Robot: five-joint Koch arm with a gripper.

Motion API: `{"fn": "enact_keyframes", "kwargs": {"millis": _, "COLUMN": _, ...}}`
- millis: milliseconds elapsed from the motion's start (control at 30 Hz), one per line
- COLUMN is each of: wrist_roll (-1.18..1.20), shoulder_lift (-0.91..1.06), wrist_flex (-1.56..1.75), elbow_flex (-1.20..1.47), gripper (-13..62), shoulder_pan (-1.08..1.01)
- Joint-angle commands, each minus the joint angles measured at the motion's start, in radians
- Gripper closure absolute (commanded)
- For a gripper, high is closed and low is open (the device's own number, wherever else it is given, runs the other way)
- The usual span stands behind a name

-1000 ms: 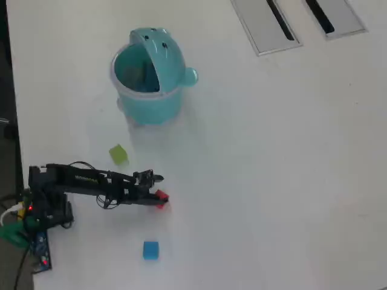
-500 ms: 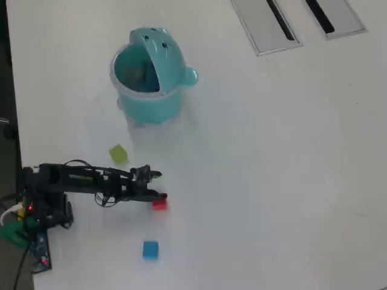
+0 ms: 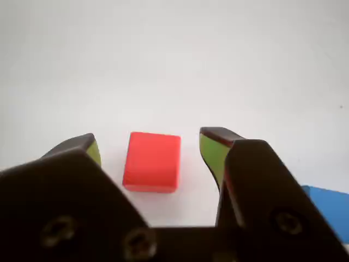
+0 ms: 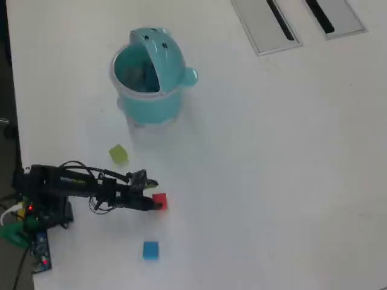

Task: Grasp RGB lego blocks and put them in the bin one by one.

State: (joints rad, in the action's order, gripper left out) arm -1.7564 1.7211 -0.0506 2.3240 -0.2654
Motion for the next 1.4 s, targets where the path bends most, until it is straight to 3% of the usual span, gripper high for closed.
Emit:
{"fn": "enact_keyframes", "kwargs": {"millis": 0, "wrist_roll": -0.017, "shoulder_lift": 0.032, "wrist_flex": -0.003, "elbow_flex": -0.021, "gripper": 16.3, "shoulder_pan": -0.018}}
{"fn": "enact_keyframes", "kwargs": {"millis": 767, "wrist_roll": -0.002, "shoulder_lift": -0.181, "wrist_flex": 0.133, "elbow_flex": -0.049, "gripper": 16.5, "shoulder_pan": -0.003}}
{"fn": "enact_keyframes", "kwargs": {"millis": 1067, "wrist_roll": 0.106, "shoulder_lift": -0.265, "wrist_flex": 0.215, "elbow_flex": -0.089, "gripper": 23.6, "shoulder_pan": 0.012}}
{"fn": "enact_keyframes", "kwargs": {"millis": 1367, "wrist_roll": 0.216, "shoulder_lift": -0.14, "wrist_flex": 0.196, "elbow_flex": -0.038, "gripper": 32.5, "shoulder_pan": 0.078}}
